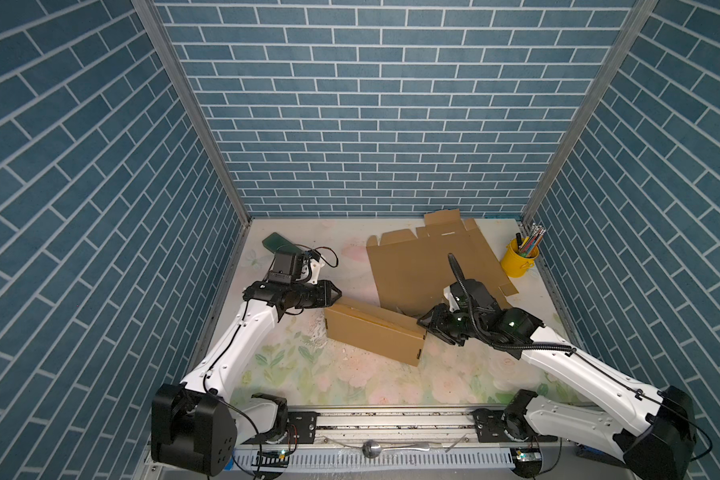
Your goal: Fold the paper box
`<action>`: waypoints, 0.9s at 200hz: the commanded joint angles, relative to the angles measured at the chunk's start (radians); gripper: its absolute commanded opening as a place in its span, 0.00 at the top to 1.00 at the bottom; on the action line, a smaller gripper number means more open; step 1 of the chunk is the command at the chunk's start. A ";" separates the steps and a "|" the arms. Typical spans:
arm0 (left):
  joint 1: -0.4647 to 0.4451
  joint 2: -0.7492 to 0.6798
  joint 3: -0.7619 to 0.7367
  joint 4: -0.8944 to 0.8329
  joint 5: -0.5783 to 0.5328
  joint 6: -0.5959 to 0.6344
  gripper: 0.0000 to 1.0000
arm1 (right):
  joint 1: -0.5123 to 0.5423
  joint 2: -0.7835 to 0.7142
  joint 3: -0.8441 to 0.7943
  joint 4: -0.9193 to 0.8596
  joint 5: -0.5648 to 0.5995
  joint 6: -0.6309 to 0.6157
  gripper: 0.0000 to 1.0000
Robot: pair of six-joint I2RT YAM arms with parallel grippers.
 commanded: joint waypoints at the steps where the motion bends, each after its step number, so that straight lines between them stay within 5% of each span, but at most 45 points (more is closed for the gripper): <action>1: -0.011 0.054 -0.065 -0.180 -0.054 -0.011 0.59 | 0.015 0.017 -0.023 -0.020 -0.009 -0.013 0.68; 20: -0.011 0.052 -0.053 -0.191 -0.059 -0.004 0.59 | 0.017 0.016 -0.052 0.005 0.000 -0.007 0.69; 100: -0.011 0.052 -0.068 -0.161 -0.076 -0.029 0.59 | 0.005 -0.018 0.048 -0.054 -0.046 -0.045 0.41; 180: -0.011 0.071 -0.079 -0.133 -0.074 -0.027 0.59 | 0.062 -0.020 0.016 -0.025 -0.066 -0.006 0.38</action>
